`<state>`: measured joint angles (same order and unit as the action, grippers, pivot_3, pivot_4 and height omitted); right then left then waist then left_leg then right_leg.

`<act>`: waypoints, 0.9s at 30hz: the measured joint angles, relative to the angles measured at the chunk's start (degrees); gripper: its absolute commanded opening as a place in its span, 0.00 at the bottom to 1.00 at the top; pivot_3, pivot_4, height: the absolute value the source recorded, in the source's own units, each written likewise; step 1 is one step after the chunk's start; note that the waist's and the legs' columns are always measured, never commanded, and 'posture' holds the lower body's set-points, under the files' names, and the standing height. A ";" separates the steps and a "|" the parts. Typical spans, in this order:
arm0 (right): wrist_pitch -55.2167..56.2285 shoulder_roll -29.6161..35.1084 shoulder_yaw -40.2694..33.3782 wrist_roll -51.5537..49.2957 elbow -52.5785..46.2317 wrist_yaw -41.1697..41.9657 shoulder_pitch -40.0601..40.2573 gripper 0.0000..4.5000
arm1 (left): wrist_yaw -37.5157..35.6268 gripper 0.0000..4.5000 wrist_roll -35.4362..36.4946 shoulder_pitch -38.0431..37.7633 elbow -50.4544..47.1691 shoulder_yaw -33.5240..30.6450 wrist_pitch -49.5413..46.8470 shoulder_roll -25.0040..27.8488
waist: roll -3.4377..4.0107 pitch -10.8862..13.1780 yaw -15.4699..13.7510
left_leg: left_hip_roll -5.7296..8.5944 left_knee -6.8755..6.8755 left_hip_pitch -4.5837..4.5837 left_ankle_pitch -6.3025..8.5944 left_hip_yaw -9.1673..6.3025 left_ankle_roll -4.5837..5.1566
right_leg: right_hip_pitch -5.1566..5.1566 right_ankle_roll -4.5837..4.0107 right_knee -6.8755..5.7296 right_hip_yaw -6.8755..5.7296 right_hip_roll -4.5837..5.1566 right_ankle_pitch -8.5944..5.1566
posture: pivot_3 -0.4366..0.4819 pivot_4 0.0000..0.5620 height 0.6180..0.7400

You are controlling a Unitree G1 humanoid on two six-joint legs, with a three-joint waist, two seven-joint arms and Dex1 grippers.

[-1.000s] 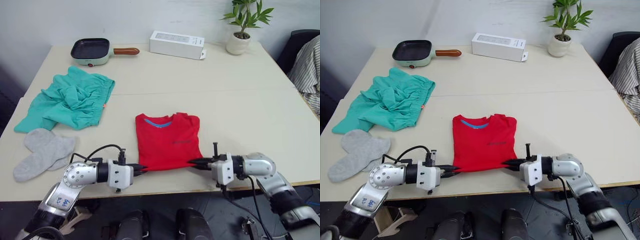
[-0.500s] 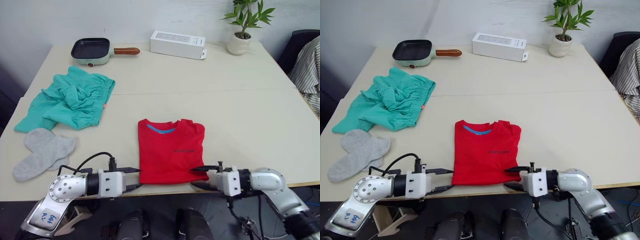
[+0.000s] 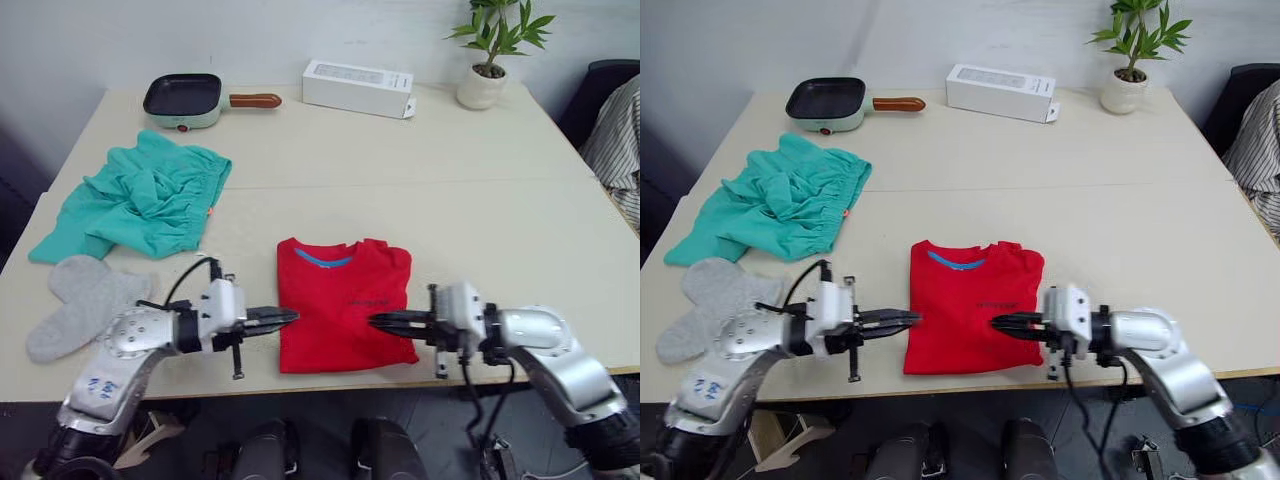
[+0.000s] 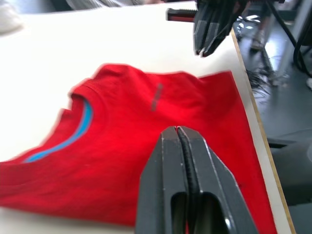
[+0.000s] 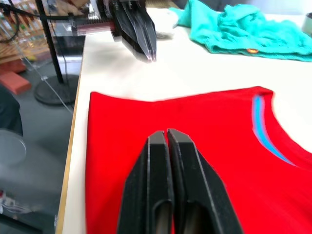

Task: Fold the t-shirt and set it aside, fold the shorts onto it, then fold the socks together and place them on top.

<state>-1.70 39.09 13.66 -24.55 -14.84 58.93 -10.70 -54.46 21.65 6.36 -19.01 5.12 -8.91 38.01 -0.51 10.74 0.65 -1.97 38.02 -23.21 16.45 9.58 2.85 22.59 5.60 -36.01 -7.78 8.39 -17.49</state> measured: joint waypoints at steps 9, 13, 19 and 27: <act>-0.66 -12.31 3.37 12.80 9.04 -11.39 -1.88 0.00 | 3.64 0.00 -11.77 1.02 6.72 8.35 1.57 -4.08 | -0.02 -0.01 -0.29 | 0.04 0.05 0.00 0.09 0.12 -0.08 | 0.03 0.04 0.01 0.12 0.11 0.02 | 0.48 0.27 1.00; 0.41 -13.29 -0.22 14.36 13.89 -15.47 -2.47 0.00 | 5.78 0.00 -14.81 1.17 6.25 8.80 2.04 -4.21 | -0.01 -0.02 -0.46 | 0.05 0.05 0.02 0.11 0.09 -0.13 | 0.00 0.04 0.00 0.14 0.15 0.03 | 0.48 0.27 1.00; 2.79 -14.61 -7.93 13.78 24.05 -19.27 -5.65 0.00 | 7.54 0.00 -15.08 0.27 6.31 8.55 2.39 -4.64 | -0.02 -0.15 -0.38 | 0.05 0.04 0.10 0.07 0.09 -0.06 | -0.05 0.04 -0.04 0.14 0.14 0.04 | 0.48 0.27 1.00; 2.36 -16.27 -13.54 9.40 29.64 -18.62 -9.53 0.00 | 6.73 0.00 -9.33 1.58 13.90 3.97 8.27 -8.79 | 0.23 -0.35 -0.27 | 0.00 0.04 0.03 -0.07 0.09 0.17 | 0.03 0.04 -0.09 0.13 0.13 0.03 | 0.48 0.27 1.00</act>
<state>0.66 22.82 0.11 -15.15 14.81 40.31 -20.23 -47.72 12.32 7.94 -5.10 9.09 -0.64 29.21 -0.28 10.39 0.39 -1.98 38.05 -23.18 16.38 9.67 3.02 22.62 5.64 -36.10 -7.65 8.52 -17.46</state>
